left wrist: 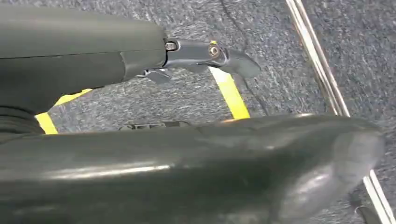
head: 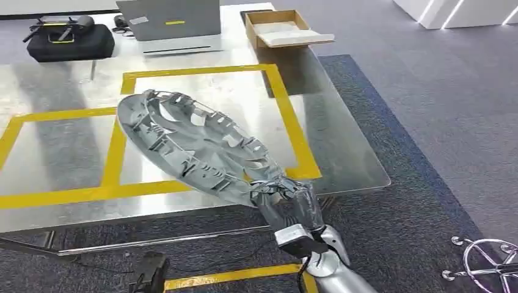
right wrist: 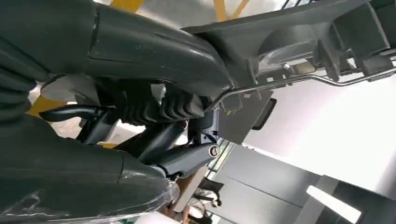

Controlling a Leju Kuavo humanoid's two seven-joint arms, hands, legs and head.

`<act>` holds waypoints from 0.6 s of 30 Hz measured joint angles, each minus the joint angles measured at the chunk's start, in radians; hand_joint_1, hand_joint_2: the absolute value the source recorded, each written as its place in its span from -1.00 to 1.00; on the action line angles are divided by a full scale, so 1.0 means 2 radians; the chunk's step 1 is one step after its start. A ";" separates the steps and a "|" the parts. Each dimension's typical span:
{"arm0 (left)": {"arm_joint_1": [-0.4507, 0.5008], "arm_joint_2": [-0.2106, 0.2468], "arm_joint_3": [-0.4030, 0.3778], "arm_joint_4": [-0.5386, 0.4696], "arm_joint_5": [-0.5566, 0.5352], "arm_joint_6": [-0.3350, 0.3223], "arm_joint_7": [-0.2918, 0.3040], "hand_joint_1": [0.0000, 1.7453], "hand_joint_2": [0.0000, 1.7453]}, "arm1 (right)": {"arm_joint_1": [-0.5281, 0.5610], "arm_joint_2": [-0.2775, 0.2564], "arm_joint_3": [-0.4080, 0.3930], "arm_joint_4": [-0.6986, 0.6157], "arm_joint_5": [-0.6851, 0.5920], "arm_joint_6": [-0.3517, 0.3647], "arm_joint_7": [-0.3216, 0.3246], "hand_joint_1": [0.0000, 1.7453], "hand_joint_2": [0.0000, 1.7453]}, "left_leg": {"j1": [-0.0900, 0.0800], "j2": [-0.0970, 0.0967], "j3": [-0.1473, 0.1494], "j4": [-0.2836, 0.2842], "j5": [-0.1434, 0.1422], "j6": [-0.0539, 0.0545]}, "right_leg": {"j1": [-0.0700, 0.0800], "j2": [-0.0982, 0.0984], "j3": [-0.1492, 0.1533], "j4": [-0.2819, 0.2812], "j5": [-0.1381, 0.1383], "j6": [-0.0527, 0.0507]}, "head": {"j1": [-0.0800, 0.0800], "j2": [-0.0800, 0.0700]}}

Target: Take the parts from the cabinet and place them on the table.

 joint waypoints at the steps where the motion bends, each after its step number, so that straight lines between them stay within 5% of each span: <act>1: -0.001 0.000 -0.001 0.000 -0.001 0.000 0.000 -1.00 -1.00 | -0.001 0.000 0.001 -0.002 0.004 -0.005 0.000 1.00 1.00 | 0.000 0.000 0.002 0.000 -0.001 0.004 | 0.000 -0.002 -0.009 0.021 -0.013 0.002 | 0.003 0.000; 4: -0.003 0.000 -0.003 0.000 -0.001 0.002 0.001 -1.00 -1.00 | -0.001 -0.002 0.009 -0.002 0.020 -0.022 -0.001 1.00 1.00 | -0.001 0.000 0.003 0.000 -0.002 0.006 | 0.000 -0.002 -0.068 0.141 -0.059 0.004 | 0.004 0.000; 5: -0.003 0.000 -0.003 0.000 -0.001 0.002 0.001 -1.00 -1.00 | -0.001 -0.003 0.011 -0.002 0.027 -0.029 0.000 1.00 1.00 | -0.002 0.000 0.004 0.000 -0.003 0.007 | 0.000 -0.002 -0.081 0.160 -0.059 0.004 | 0.004 0.000; 7: -0.003 0.000 -0.004 0.000 -0.002 0.002 0.002 -1.00 -1.00 | -0.001 -0.006 0.017 0.000 0.036 -0.039 0.000 1.00 1.00 | -0.002 -0.001 0.008 0.000 -0.005 0.008 | 0.000 -0.002 -0.067 0.121 -0.026 0.000 | 0.004 0.000; 9: -0.004 -0.001 -0.004 0.000 -0.002 0.002 0.002 -1.00 -1.00 | -0.003 -0.008 0.023 0.001 0.046 -0.051 0.000 1.00 1.00 | -0.002 -0.002 0.014 0.000 -0.009 0.005 | 0.001 -0.002 -0.023 0.029 0.020 -0.005 | 0.004 0.000; 11: -0.006 -0.001 -0.005 0.000 -0.002 0.002 0.002 -1.00 -1.00 | -0.008 -0.008 0.029 0.002 0.049 -0.053 0.000 1.00 1.00 | -0.006 -0.002 0.012 0.002 -0.012 0.000 | 0.002 -0.002 -0.005 -0.001 0.012 -0.005 | 0.004 0.000; 14: -0.007 -0.002 -0.005 0.000 -0.003 0.002 0.003 -1.00 -1.00 | -0.009 -0.010 0.032 0.005 0.050 -0.056 0.000 1.00 1.00 | -0.004 -0.002 0.013 -0.004 -0.008 -0.008 | 0.004 0.000 -0.008 0.000 0.013 -0.010 | 0.001 0.000; 15: -0.007 -0.002 -0.005 0.000 -0.003 0.002 0.003 -1.00 -1.00 | -0.009 -0.010 0.033 0.005 0.052 -0.058 0.000 1.00 1.00 | -0.003 -0.001 0.013 -0.002 -0.013 -0.011 | -0.001 -0.001 -0.005 -0.005 0.015 -0.014 | 0.001 0.000; 16: -0.008 -0.002 -0.005 0.000 -0.003 0.002 0.003 -1.00 -1.00 | -0.010 -0.010 0.033 0.005 0.057 -0.062 0.000 1.00 1.00 | -0.004 0.000 0.006 0.011 -0.022 -0.013 | -0.001 -0.001 -0.005 -0.006 0.015 -0.016 | 0.000 0.000; 18: -0.008 -0.002 -0.005 0.000 -0.002 0.002 0.003 -1.00 -1.00 | -0.014 -0.010 0.038 0.010 0.074 -0.074 0.000 1.00 1.00 | -0.004 0.000 -0.029 0.083 -0.059 -0.016 | -0.001 -0.002 -0.005 -0.006 0.014 -0.019 | -0.001 0.000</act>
